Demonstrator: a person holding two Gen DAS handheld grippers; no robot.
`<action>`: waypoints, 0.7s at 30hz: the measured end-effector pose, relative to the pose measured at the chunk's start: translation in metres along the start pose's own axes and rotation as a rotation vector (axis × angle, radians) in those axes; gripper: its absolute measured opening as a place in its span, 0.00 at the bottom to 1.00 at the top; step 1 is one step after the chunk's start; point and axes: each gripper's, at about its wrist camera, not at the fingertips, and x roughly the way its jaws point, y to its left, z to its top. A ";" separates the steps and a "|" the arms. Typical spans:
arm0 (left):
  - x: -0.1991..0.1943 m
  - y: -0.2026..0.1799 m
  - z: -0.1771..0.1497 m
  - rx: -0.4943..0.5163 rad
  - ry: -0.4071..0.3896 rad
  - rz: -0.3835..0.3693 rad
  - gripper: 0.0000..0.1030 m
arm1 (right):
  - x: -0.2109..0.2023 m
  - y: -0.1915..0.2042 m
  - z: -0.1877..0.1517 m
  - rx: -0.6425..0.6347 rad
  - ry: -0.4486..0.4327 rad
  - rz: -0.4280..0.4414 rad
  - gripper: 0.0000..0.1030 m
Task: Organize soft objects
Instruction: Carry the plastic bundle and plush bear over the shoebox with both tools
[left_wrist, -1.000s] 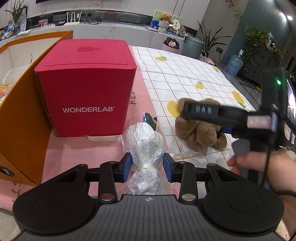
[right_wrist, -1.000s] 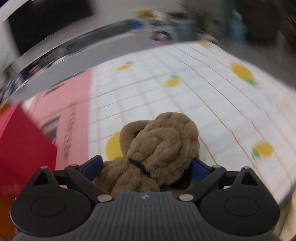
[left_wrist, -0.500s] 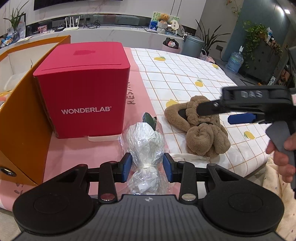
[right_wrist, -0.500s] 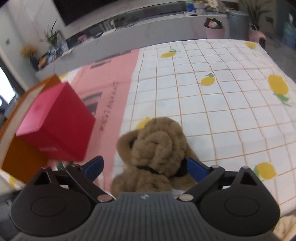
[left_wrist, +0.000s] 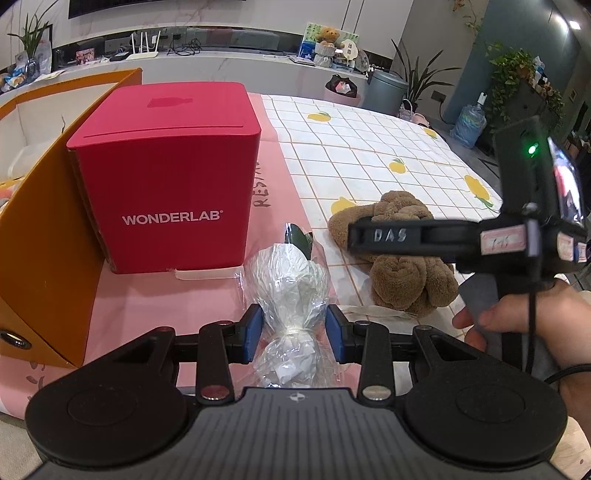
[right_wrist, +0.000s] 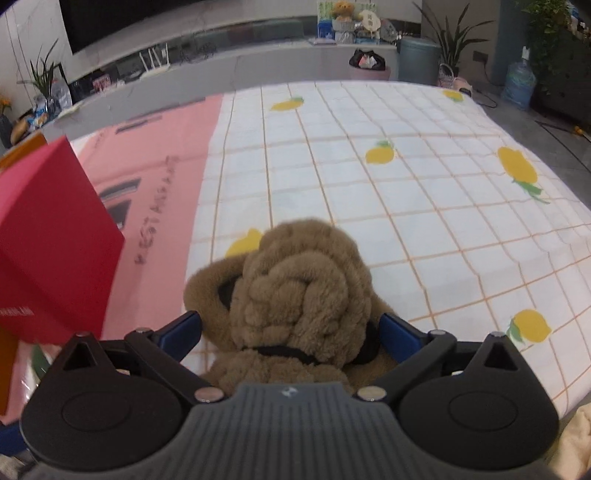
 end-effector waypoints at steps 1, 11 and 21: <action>0.000 -0.001 0.000 0.001 -0.001 0.002 0.41 | 0.001 0.001 -0.002 -0.017 0.000 -0.005 0.97; 0.000 0.004 -0.007 -0.008 -0.037 -0.022 0.41 | -0.003 0.012 -0.013 -0.186 -0.054 -0.022 0.69; 0.005 -0.047 -0.007 0.215 -0.071 0.085 0.38 | -0.021 -0.010 -0.002 -0.167 -0.042 0.011 0.60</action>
